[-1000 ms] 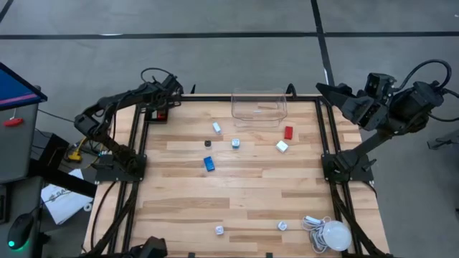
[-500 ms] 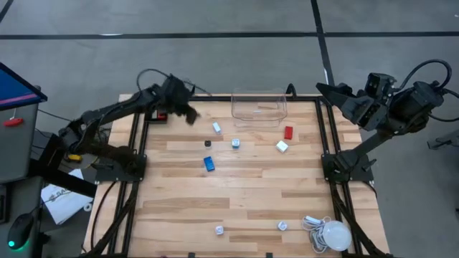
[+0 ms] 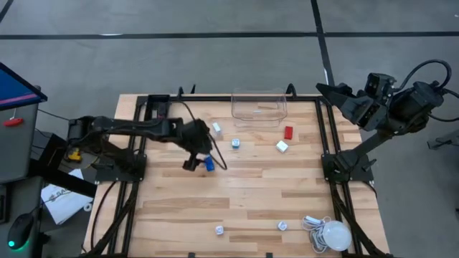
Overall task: Pick & Place Office items
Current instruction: Put the blue digital clock into the black basket
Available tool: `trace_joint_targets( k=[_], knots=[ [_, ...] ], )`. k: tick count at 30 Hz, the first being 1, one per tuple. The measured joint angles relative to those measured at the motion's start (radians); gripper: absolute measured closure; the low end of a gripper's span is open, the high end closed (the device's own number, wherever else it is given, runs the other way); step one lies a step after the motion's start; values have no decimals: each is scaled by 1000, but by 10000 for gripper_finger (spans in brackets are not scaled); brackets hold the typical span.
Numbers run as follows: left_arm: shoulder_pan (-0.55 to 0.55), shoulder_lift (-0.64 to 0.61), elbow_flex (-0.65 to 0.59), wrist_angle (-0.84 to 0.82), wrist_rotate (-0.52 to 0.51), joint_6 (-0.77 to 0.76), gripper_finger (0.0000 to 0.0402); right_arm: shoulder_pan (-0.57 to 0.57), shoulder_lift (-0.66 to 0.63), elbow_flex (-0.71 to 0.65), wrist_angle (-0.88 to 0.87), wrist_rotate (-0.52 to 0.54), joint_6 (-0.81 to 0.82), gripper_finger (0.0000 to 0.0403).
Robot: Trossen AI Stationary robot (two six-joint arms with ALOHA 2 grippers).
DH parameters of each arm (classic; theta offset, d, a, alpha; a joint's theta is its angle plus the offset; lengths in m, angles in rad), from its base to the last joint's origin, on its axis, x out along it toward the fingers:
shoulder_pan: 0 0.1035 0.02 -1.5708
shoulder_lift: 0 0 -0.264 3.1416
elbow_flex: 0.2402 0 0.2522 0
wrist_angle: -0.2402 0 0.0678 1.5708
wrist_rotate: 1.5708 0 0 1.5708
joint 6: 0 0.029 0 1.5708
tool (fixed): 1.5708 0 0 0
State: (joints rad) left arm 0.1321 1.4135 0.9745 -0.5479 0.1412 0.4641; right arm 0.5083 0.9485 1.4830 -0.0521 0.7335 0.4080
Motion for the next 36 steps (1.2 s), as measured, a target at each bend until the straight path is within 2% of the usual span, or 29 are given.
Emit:
trace_joint_targets(
  k=[4,10,23,28,36],
  knots=[
    [-40,45,0,2,-24,153,92,0,0,0,0,0,0,23],
    [-49,128,0,-10,-28,314,88,0,1,0,-1,0,0,23],
    [-42,283,0,57,-54,325,105,0,1,0,7,1,4,23],
    [-31,305,-3,76,-73,325,105,0,1,0,8,1,11,23],
    [-6,291,-103,135,-65,339,105,0,1,0,8,1,20,23]
  ],
)
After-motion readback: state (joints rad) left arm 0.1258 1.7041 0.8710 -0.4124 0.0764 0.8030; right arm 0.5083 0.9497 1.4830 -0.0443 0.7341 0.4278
